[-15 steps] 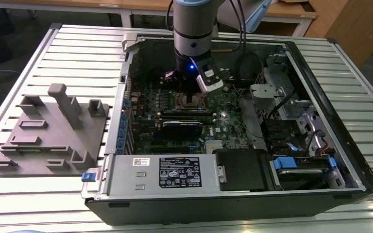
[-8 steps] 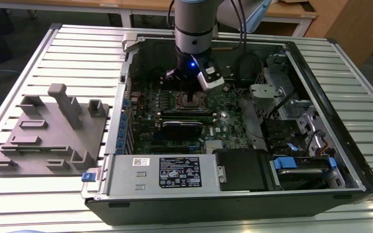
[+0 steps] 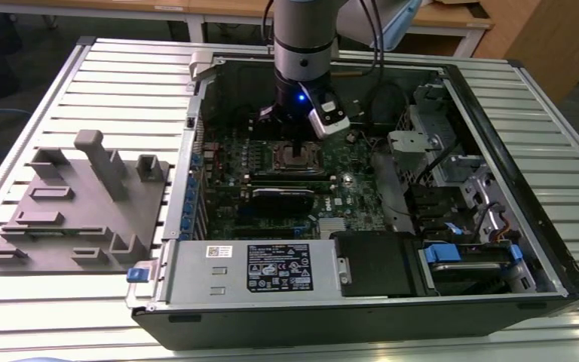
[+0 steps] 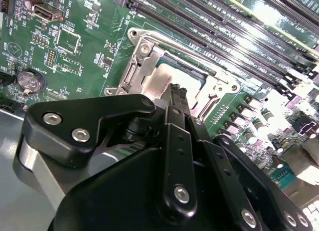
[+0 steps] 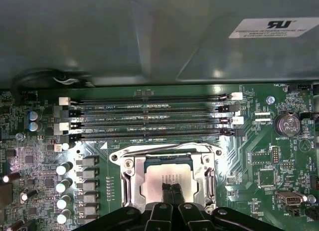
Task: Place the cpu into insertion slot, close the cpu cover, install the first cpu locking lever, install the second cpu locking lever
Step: 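Install the second cpu locking lever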
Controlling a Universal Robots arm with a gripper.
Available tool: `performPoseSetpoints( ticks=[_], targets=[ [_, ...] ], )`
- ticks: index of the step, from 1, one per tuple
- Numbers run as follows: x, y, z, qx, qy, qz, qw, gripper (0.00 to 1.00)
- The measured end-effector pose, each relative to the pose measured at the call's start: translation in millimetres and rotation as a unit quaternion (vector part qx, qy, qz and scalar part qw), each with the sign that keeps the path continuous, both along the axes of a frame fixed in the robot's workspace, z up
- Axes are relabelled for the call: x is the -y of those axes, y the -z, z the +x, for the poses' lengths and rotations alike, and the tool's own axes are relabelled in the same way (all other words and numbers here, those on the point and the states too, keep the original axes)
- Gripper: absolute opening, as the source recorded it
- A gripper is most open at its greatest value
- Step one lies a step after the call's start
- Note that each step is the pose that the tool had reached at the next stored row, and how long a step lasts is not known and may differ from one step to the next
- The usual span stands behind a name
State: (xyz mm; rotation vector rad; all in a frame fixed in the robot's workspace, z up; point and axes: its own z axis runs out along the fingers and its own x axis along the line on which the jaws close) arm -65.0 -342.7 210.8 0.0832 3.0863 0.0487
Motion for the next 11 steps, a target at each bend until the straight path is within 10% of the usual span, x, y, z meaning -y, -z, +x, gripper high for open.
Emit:
performPoseSetpoints(
  ticks=[11],
  targets=[
    [-0.1,-1.4,0.1,0.0000,0.000,0.0000,1.00000,0.10]
  ],
)
